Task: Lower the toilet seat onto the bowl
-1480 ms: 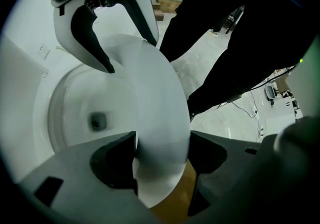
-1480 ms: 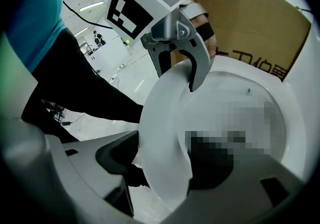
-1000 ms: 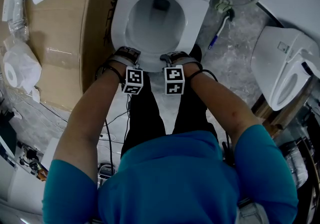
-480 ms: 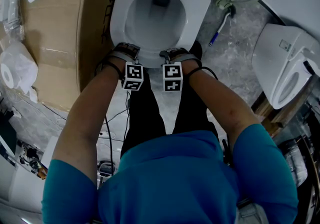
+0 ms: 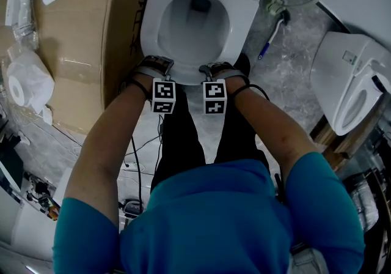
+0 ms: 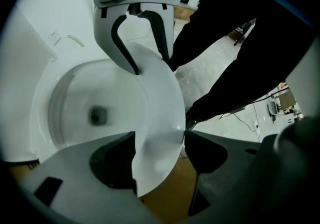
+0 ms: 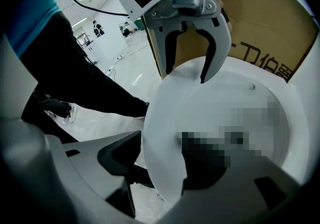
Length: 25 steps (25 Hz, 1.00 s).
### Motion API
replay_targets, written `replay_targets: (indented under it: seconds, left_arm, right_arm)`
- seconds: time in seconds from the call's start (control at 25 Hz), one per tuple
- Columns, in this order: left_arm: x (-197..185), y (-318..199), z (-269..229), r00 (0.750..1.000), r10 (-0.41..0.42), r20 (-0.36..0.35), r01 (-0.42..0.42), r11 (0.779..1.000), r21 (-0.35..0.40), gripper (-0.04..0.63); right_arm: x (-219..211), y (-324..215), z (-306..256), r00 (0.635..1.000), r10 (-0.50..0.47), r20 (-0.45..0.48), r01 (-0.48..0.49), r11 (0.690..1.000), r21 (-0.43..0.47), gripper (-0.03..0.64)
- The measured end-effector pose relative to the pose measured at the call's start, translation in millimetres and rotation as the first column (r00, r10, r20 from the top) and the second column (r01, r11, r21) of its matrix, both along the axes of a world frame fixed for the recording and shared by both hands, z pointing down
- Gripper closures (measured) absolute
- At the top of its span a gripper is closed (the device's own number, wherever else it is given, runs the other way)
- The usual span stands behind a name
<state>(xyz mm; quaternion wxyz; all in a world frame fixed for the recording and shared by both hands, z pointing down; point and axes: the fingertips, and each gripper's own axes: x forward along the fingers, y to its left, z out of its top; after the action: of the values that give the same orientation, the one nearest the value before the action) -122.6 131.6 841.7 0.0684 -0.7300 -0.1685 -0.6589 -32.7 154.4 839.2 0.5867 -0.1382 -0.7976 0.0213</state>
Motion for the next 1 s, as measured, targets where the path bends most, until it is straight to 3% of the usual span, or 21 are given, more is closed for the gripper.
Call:
replay_targets:
  seconds: [0.36, 0.56, 0.68, 0.84, 1.0]
  left_arm:
    - [31.8, -38.9, -49.6, 0.978, -0.162, -0.133, 0.168, 0.985, 0.032, 0.305]
    - [44.4, -65.4, -91.2, 0.938, -0.272, -0.217, 0.285, 0.958, 0.031, 0.311]
    - [43.7, -85.6, -114.0, 0.895, -0.364, -0.260, 0.385, 0.922, 0.034, 0.331]
    - [45.0, -98.8, -147.5, 0.804, -0.506, -0.313, 0.527, 0.850, -0.020, 0.350]
    - [47.7, -108.7, -184.5, 0.710, -0.592, -0.381, 0.622, 0.781, -0.054, 0.468]
  right_arm:
    - [-1.8, -16.2, -46.3, 0.990, 0.098, 0.098, -0.094, 0.995, -0.046, 0.373]
    - [-5.4, -47.6, -90.4, 0.956, 0.230, 0.180, -0.223, 0.973, -0.057, 0.492]
    - [-2.0, -76.0, -111.7, 0.923, 0.324, 0.209, -0.320, 0.946, -0.054, 0.536]
    - [5.3, -101.8, -142.0, 0.883, 0.403, 0.241, -0.404, 0.913, -0.048, 0.575]
    - [9.9, -125.2, -174.7, 0.841, 0.469, 0.271, -0.475, 0.879, -0.050, 0.595]
